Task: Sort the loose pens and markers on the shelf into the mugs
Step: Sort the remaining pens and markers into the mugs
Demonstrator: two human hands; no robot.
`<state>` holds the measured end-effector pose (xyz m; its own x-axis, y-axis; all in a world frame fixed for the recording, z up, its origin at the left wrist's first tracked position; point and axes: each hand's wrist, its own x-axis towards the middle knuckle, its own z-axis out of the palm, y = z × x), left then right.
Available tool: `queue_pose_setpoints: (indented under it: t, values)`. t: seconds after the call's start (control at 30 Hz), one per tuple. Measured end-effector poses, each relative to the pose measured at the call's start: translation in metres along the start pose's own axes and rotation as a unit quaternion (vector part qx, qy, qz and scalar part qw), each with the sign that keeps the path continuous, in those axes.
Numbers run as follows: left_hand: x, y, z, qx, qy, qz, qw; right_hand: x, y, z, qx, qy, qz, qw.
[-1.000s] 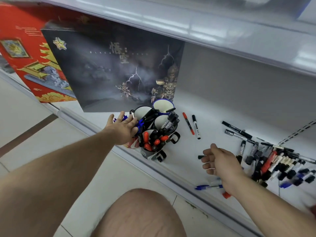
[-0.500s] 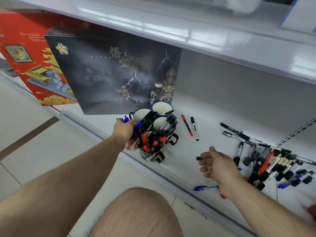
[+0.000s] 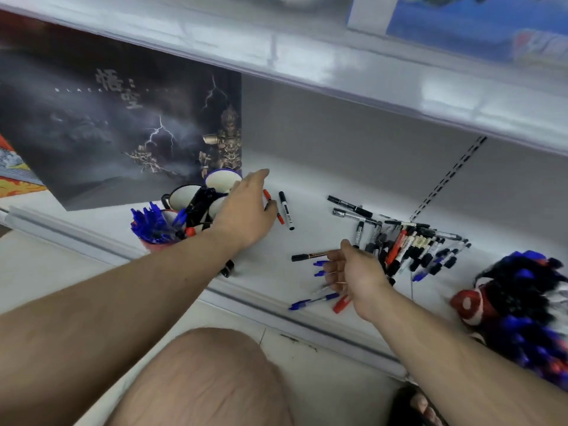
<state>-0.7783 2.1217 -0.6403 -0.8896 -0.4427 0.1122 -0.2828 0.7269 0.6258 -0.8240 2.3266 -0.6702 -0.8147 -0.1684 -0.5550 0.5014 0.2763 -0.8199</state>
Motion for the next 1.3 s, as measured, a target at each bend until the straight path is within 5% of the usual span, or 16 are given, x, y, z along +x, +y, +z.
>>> queue_pose_setpoints:
  t: [0.3, 0.5, 0.73, 0.97, 1.17, 1.3]
  values:
    - [0.019, -0.012, 0.126, 0.160, -0.262, 0.142, 0.941, 0.045, 0.044, -0.070, -0.120, 0.105, 0.043, 0.986]
    - [0.030, -0.008, 0.203, 0.203, -0.343, 0.101, 0.912, 0.058, 0.085, -0.089, -0.335, 0.033, 0.019, 0.941]
    - [0.029, -0.004, 0.241, 0.248, -0.267, 0.161, 0.917, 0.086, 0.098, -0.075, -0.470, -0.054, -0.038, 0.880]
    - [0.024, -0.014, 0.232, 0.294, -0.284, 0.138, 0.902, 0.092, 0.098, -0.074, -0.564, -0.025, -0.087, 0.821]
    - [0.026, -0.031, 0.219, 0.310, -0.273, 0.091, 0.906, 0.089, 0.087, -0.087, -0.343, 0.054, -0.090, 0.934]
    - [0.035, -0.029, 0.198, 0.151, -0.274, 0.039, 0.949, 0.095, 0.086, -0.095, -0.278, 0.115, -0.036, 0.953]
